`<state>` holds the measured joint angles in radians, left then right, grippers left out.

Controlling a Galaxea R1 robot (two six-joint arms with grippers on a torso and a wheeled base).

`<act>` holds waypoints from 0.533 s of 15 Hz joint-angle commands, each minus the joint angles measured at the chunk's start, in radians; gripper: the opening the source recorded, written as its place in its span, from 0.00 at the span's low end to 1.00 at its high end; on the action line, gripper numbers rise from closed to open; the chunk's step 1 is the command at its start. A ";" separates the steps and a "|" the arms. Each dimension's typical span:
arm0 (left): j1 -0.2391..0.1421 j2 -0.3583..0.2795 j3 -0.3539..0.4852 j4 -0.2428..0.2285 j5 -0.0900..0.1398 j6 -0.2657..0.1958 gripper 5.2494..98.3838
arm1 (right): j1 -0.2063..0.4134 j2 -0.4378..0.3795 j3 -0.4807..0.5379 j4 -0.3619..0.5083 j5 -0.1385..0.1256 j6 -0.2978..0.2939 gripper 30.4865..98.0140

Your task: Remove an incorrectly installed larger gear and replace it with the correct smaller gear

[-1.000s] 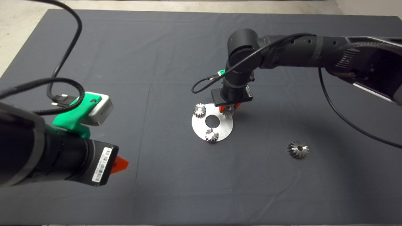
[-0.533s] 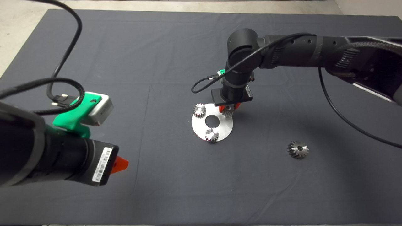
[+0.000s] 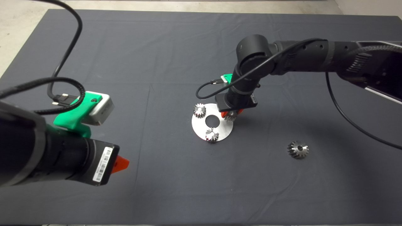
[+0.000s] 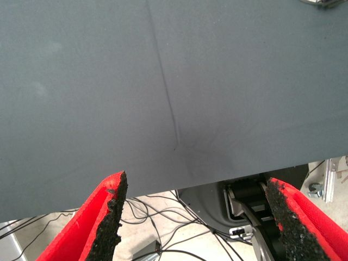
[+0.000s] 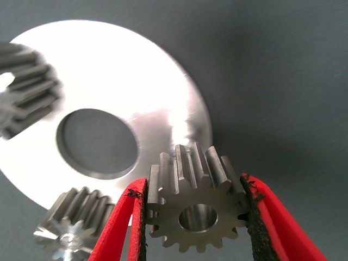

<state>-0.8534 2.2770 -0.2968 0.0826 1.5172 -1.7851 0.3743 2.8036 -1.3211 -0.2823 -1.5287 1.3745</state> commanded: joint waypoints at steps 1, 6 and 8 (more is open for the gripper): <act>-0.010 -0.001 0.012 0.014 0.001 -0.004 0.63 | 0.022 -0.005 0.007 -0.024 -0.053 0.009 0.08; -0.010 0.000 0.009 0.014 0.001 -0.004 0.63 | 0.043 0.000 0.009 -0.021 -0.056 0.008 0.08; -0.010 -0.001 0.010 0.014 0.003 -0.002 0.63 | 0.068 0.003 0.030 -0.008 -0.056 0.012 0.08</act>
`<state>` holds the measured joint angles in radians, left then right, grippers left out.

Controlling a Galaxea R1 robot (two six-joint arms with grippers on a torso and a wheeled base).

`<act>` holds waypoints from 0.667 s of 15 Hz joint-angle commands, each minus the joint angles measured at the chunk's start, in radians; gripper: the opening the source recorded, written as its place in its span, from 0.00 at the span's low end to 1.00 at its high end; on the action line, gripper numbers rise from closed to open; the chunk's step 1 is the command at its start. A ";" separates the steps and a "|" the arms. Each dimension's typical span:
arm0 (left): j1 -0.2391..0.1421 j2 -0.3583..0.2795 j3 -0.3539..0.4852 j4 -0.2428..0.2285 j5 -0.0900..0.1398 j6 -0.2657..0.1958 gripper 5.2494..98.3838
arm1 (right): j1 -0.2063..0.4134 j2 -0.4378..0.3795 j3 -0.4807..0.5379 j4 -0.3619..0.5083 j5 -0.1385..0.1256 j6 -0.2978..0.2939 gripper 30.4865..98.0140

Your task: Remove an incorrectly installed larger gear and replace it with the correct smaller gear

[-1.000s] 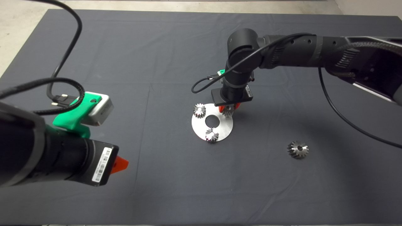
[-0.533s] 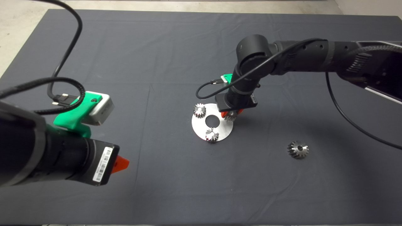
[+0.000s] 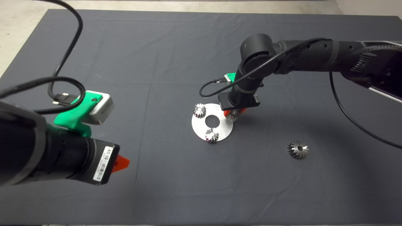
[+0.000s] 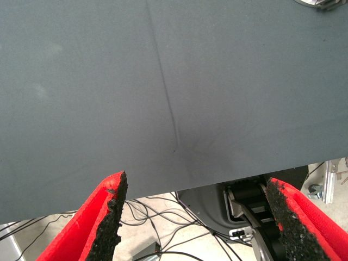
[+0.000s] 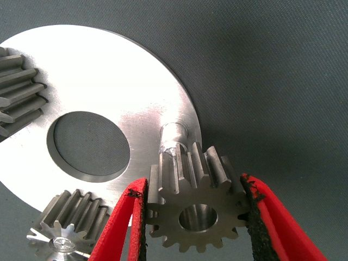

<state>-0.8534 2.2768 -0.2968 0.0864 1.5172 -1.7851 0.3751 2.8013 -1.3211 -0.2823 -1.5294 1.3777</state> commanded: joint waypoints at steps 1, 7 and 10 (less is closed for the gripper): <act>-0.010 -0.001 0.010 0.010 0.003 -0.004 0.63 | 0.078 0.005 0.051 0.000 -0.055 0.011 0.08; -0.010 0.001 -0.019 0.038 0.011 0.012 0.63 | 0.110 0.052 0.014 0.005 -0.055 0.000 0.08; -0.010 -0.003 -0.024 0.053 0.011 0.004 0.63 | 0.108 0.079 -0.044 0.009 -0.055 -0.022 0.08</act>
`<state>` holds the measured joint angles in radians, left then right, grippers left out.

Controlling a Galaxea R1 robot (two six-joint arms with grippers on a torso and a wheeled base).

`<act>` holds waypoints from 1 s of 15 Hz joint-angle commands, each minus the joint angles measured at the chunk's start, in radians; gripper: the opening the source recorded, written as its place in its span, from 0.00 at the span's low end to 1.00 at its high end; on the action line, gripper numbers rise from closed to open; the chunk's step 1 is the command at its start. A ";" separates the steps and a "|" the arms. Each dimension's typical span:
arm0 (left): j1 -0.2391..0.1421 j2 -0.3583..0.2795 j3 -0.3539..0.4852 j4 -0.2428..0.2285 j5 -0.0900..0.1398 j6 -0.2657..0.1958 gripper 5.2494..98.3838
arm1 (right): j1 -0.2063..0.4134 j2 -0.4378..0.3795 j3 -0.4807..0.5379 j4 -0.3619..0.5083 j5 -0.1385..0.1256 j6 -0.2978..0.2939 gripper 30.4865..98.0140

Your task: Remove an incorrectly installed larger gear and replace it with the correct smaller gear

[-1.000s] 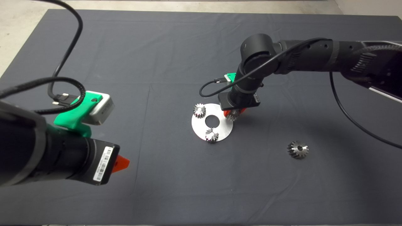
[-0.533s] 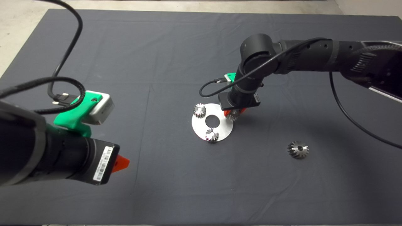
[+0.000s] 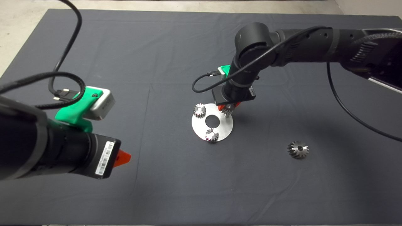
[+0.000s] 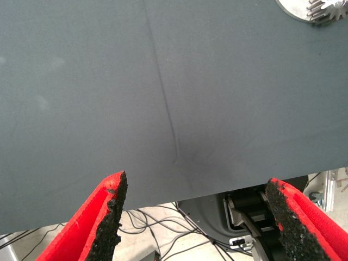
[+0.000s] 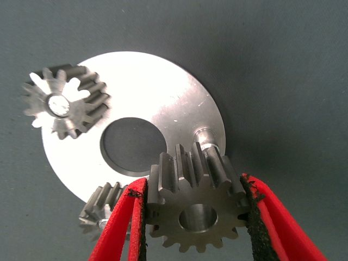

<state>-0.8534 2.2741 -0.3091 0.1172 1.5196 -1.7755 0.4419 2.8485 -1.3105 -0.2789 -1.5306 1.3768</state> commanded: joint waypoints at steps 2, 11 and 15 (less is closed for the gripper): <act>-0.010 0.000 -0.016 0.063 0.008 -0.005 0.63 | 0.038 0.041 -0.106 0.004 -0.054 -0.075 0.08; -0.010 0.005 -0.046 0.113 0.002 -0.007 0.63 | 0.043 0.079 -0.180 0.096 -0.060 -0.090 0.08; -0.010 0.008 -0.037 0.113 0.002 -0.021 0.63 | 0.057 0.070 -0.179 0.157 -0.060 -0.088 0.08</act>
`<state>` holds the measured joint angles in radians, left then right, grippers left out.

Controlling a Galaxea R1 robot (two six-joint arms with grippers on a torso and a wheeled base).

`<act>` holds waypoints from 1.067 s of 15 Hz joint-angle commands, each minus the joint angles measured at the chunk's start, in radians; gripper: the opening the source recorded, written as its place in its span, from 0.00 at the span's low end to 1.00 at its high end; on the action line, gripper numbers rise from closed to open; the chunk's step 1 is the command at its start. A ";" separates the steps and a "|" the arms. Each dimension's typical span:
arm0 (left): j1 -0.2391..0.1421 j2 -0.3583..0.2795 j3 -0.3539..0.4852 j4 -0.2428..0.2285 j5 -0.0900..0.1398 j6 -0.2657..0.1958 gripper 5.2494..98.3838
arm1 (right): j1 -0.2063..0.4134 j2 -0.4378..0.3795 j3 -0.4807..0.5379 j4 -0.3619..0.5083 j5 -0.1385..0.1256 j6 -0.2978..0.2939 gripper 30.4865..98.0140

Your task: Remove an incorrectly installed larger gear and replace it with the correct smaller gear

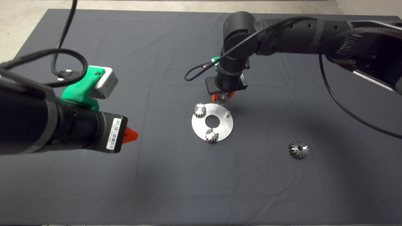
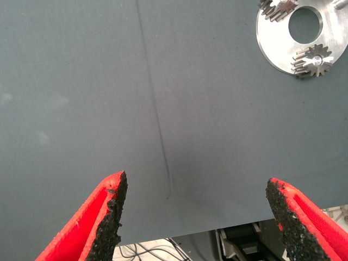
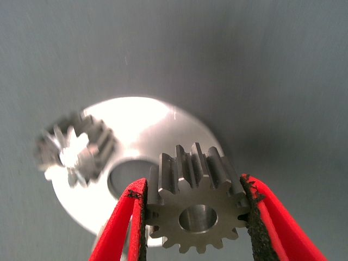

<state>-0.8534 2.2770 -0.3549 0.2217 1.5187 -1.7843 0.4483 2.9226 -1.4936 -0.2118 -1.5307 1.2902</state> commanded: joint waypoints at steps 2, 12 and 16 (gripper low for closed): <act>-0.010 0.005 0.010 0.008 0.001 -0.015 0.63 | 0.050 -0.006 0.010 0.111 -0.058 -0.003 0.08; -0.008 0.001 0.022 0.011 0.005 -0.030 0.63 | 0.044 -0.010 0.014 0.100 -0.063 0.000 0.08; -0.007 0.000 0.030 0.011 0.005 -0.031 0.63 | 0.020 -0.024 0.014 0.100 -0.065 0.000 0.08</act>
<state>-0.8530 2.2770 -0.3420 0.2221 1.5187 -1.8106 0.4598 2.9121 -1.4902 -0.1447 -1.5298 1.2902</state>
